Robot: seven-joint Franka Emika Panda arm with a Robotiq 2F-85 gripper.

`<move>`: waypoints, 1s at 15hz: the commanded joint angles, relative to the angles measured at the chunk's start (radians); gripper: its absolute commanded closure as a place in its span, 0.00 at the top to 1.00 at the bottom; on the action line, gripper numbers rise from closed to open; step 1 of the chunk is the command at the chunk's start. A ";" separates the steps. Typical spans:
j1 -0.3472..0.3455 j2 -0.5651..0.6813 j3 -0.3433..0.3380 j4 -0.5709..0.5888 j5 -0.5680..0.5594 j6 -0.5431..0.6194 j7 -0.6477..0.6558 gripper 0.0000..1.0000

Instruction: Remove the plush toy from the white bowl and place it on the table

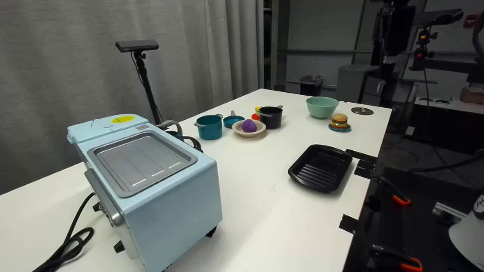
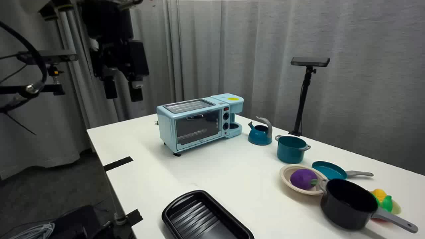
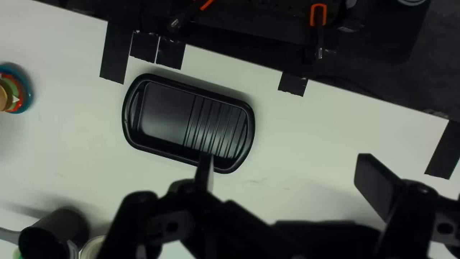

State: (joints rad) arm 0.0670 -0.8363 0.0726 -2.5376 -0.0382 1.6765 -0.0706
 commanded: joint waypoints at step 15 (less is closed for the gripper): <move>-0.020 0.112 -0.049 0.102 -0.006 0.000 0.000 1.00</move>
State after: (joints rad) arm 0.0610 -0.8112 0.0533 -2.5148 -0.0381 1.6772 -0.0690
